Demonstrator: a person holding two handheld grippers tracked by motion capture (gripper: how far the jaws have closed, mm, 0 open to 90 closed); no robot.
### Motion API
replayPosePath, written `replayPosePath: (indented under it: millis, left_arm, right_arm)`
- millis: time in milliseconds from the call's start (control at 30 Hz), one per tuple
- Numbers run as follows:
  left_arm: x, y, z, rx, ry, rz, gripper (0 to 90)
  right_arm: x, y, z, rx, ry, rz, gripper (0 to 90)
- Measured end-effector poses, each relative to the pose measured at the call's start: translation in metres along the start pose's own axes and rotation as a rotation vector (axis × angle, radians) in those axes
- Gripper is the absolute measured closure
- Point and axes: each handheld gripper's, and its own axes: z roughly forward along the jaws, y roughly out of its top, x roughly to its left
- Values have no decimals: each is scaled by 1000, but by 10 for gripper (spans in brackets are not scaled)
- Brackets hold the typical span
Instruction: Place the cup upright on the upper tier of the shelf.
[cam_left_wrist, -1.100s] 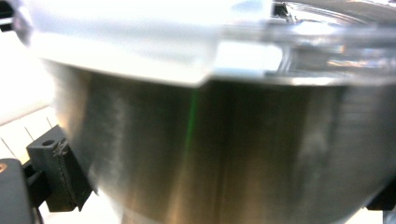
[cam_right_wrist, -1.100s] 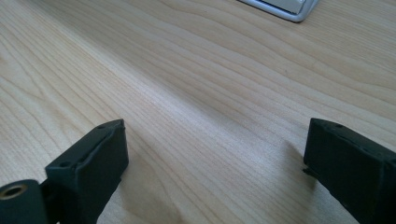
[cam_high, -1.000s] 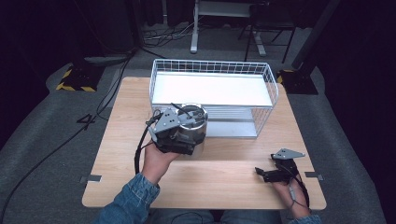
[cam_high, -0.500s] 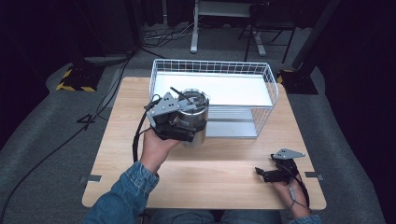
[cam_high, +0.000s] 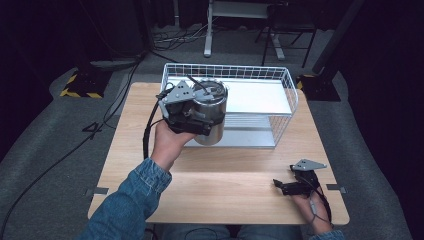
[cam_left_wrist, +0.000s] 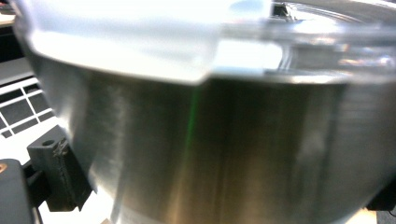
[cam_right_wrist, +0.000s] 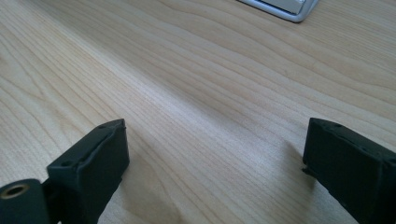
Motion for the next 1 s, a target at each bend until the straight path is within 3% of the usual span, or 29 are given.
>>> replayPosePath:
  millis: [167,567,767,1000]
  left_arm:
    - [3,9,2,-8,0,6,39]
    - [19,34,21,-45,18,-24,38]
    - [28,42,34,-63,64,-15,38]
    - [45,47,54,-61,104,-36,38]
  right_arm:
    - [0,0,0,0,0,0,72]
    - [0,0,0,-2,2,-6,80]
    - [0,0,0,-2,5,-9,87]
    - [0,0,-1,-4,10,-12,94]
